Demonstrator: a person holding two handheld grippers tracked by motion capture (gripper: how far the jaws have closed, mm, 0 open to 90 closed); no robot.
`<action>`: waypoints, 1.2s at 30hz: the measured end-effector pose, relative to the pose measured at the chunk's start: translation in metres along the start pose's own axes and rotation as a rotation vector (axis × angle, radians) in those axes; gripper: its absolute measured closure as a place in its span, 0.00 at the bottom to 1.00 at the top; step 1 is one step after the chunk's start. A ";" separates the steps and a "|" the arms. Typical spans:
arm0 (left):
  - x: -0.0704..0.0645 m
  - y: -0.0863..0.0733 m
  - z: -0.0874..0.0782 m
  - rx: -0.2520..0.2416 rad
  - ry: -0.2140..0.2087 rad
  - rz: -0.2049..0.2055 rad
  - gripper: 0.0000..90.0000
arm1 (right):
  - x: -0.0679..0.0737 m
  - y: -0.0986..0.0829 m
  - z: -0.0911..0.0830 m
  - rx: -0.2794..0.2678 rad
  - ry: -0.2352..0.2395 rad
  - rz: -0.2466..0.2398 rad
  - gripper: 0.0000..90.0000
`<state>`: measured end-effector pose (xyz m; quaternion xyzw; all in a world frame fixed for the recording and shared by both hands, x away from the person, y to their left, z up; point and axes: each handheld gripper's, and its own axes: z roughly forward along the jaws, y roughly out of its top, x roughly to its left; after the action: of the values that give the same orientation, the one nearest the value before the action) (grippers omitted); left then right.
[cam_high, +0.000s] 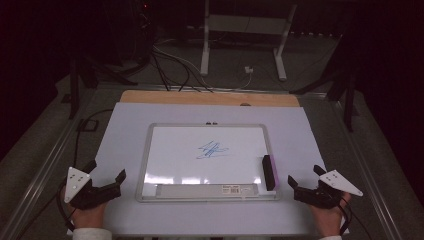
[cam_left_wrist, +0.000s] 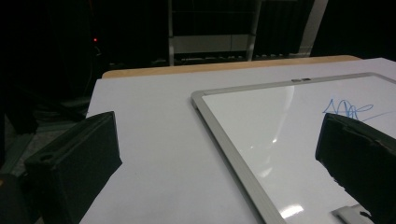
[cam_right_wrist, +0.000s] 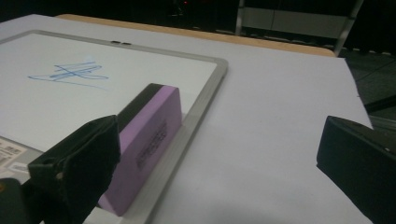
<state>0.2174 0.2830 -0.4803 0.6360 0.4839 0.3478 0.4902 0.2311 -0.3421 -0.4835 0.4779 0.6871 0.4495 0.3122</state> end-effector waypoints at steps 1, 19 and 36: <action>0.000 -0.001 0.000 -0.002 0.000 0.000 0.01 | -0.001 0.000 0.000 0.003 -0.007 -0.001 0.00; 0.002 -0.001 0.002 0.041 0.026 -0.016 0.01 | -0.001 0.015 -0.003 -0.027 0.032 0.053 0.00; 0.003 -0.002 0.001 0.039 0.044 -0.021 0.01 | 0.000 0.018 -0.005 -0.036 0.032 0.046 0.00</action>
<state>0.2189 0.2858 -0.4827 0.6325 0.5079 0.3472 0.4705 0.2336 -0.3408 -0.4655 0.4808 0.6726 0.4764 0.2991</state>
